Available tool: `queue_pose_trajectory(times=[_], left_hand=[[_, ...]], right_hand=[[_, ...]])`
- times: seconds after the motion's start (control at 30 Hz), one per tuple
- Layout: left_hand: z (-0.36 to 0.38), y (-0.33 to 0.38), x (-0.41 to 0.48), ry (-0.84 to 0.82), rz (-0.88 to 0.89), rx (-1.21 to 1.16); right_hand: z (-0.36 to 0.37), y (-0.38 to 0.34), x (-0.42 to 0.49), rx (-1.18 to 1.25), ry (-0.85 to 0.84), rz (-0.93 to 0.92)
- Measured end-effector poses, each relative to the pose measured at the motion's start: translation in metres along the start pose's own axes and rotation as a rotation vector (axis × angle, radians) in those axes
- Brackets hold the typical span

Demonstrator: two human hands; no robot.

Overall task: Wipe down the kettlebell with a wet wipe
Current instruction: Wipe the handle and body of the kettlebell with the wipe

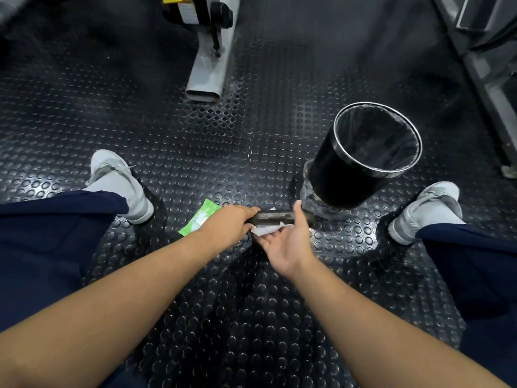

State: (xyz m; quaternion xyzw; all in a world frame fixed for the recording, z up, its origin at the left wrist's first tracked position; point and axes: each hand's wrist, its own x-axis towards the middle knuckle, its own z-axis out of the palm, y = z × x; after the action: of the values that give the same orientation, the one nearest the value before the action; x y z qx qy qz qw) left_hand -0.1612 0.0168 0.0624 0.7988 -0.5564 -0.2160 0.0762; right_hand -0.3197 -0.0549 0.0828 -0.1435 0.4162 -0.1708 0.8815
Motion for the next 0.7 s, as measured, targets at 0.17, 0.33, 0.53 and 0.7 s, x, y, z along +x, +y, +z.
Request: queue_pose_trajectory(times=[0.17, 0.33, 0.53, 0.7], left_hand=[[0.0, -0.001, -0.001, -0.022, -0.009, -0.024], [-0.006, 0.005, -0.004, 0.005, -0.011, 0.023], [-0.007, 0.005, -0.002, -0.007, -0.004, 0.007], [-0.004, 0.003, -0.003, -0.001, -0.014, 0.016]], right_hand=[[-0.019, -0.028, 0.007, 0.211, 0.092, -0.103], [-0.004, -0.007, 0.008, 0.073, 0.053, -0.043], [-0.013, -0.02, 0.007, 0.124, 0.047, -0.09], [-0.003, -0.011, 0.005, 0.085, 0.096, -0.081]])
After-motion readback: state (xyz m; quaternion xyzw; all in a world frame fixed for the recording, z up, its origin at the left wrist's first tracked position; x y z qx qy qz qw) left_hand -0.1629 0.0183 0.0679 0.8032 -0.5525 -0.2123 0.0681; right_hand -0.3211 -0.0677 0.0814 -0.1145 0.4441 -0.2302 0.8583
